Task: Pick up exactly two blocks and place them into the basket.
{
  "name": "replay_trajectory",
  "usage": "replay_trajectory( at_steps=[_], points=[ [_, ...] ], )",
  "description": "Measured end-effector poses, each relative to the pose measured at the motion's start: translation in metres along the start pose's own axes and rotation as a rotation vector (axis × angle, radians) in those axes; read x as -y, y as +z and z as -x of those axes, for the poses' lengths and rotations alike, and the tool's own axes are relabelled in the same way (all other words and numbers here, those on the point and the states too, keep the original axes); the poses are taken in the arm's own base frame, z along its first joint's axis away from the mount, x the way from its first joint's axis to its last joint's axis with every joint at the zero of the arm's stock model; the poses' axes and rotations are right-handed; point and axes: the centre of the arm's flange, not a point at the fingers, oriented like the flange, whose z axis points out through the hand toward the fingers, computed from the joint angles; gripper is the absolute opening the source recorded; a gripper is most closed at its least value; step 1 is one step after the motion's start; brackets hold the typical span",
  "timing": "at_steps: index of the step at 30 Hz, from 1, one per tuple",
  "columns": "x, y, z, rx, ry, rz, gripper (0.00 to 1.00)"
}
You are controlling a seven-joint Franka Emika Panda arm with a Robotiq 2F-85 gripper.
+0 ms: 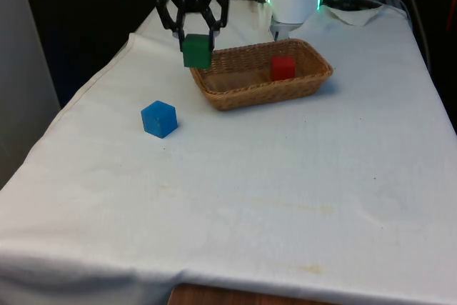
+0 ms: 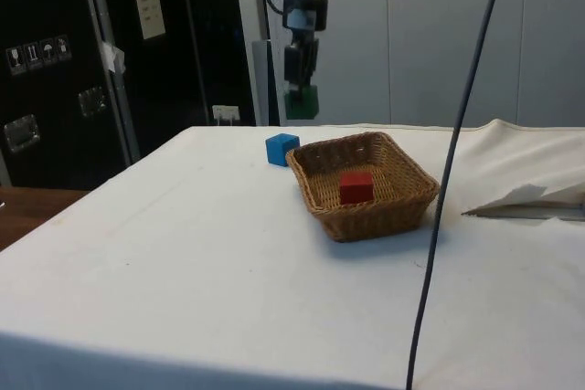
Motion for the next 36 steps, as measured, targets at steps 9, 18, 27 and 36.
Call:
replay_trajectory(
  at_steps=[9,18,27,36],
  points=[
    [0.008,0.021,0.032,-0.002,-0.003,0.014,0.05],
    [0.025,0.036,0.067,-0.009,0.0,0.011,0.05],
    [0.041,0.048,0.095,-0.002,0.004,-0.002,0.05],
    [0.053,0.062,0.114,0.013,0.013,0.0,0.05]
  ],
)
